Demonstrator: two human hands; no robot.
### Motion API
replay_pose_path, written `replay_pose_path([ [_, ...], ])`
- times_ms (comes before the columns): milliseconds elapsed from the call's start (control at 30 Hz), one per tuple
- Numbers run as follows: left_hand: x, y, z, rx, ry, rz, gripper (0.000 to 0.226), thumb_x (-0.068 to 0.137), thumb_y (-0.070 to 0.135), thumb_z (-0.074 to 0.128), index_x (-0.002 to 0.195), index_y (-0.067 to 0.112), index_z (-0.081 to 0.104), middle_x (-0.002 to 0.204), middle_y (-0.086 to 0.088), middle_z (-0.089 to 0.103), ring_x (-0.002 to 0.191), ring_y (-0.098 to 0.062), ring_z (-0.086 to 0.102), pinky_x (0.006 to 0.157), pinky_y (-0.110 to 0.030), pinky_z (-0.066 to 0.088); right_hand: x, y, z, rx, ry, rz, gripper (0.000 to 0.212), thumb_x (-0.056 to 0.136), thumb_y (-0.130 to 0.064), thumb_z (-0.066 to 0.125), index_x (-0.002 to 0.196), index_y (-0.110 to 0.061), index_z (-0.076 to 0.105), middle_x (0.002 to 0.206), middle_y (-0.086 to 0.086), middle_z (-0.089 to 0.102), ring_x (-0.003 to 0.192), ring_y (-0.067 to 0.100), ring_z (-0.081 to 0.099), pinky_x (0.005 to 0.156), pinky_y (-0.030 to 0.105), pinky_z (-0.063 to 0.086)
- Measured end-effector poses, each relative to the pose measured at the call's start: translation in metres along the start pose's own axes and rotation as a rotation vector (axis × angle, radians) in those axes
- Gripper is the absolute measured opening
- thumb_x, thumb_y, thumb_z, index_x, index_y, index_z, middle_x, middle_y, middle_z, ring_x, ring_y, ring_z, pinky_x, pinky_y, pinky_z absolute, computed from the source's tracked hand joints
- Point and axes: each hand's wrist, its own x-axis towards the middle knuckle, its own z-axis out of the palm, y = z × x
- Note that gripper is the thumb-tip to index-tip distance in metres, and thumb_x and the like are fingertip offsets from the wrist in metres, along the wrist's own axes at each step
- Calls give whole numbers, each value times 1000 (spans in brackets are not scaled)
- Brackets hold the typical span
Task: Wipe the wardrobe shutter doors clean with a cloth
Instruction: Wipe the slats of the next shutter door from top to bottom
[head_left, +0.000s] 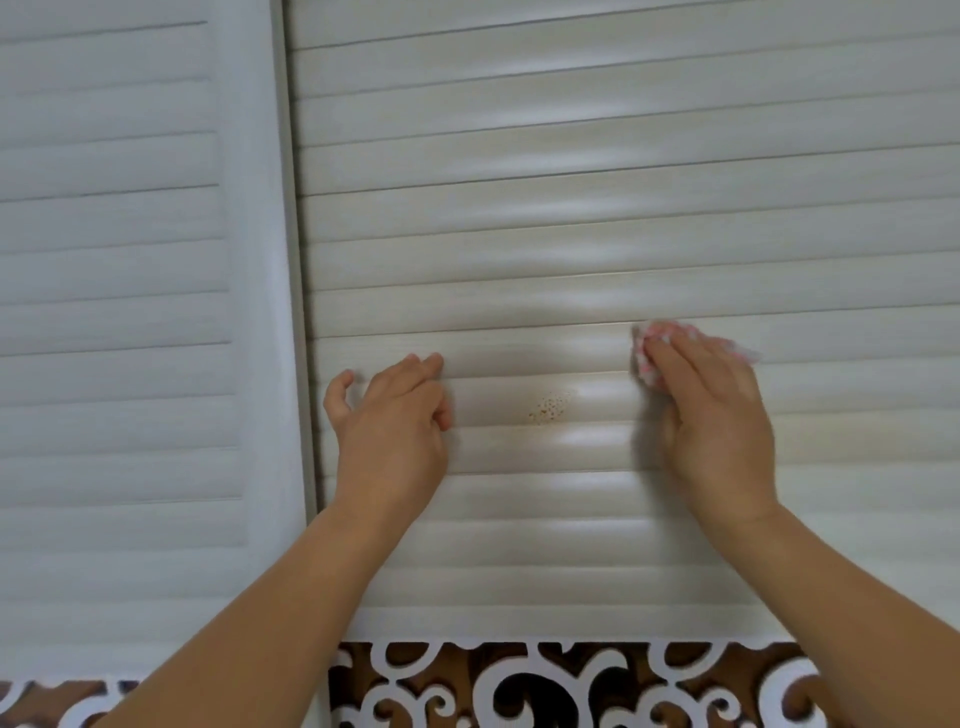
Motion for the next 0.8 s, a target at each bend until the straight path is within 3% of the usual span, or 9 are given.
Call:
replay_pose_path([
  [133,3,-3,-3,-10,-17,29,24,66,-3,46,58,17,56,108,-4,69,103,-25,64,95,-50,23,-21,-41,21,13,-78,-118,52,75,-4,36,119,1,62,120,19,62,116,33,47,101,50,32],
  [233,6,-4,-5,-44,-49,12,24,65,-1,43,58,18,56,108,-3,69,104,-23,63,96,-46,21,-18,-65,34,23,-130,-138,54,75,-5,35,122,0,61,121,17,62,114,36,55,96,52,39],
  [367,7,-10,-11,-97,-103,-52,29,72,15,27,64,23,54,118,-2,65,114,-16,57,103,-38,11,-10,-103,47,10,-215,-206,54,79,-10,33,127,-6,59,121,11,63,112,33,58,95,48,40],
  [467,4,-11,-16,-63,-106,-63,39,69,27,16,67,20,54,123,-5,60,118,-17,53,107,-46,15,-8,-123,56,-12,-259,-238,53,81,-14,34,129,-11,58,121,7,63,112,30,59,94,48,39],
  [600,-3,-14,-20,-55,-60,-80,37,69,22,17,70,19,53,124,-12,58,121,-23,49,102,-55,26,-5,-138,65,-36,-276,-302,50,79,-17,37,122,-13,62,120,4,64,112,27,59,91,51,38],
  [800,-11,-22,-16,-59,-62,-97,31,71,18,18,70,22,49,122,-11,58,122,-20,47,102,-49,26,3,-126,57,-90,-327,-418,52,78,-19,34,120,-15,64,123,4,63,113,26,55,90,52,47],
])
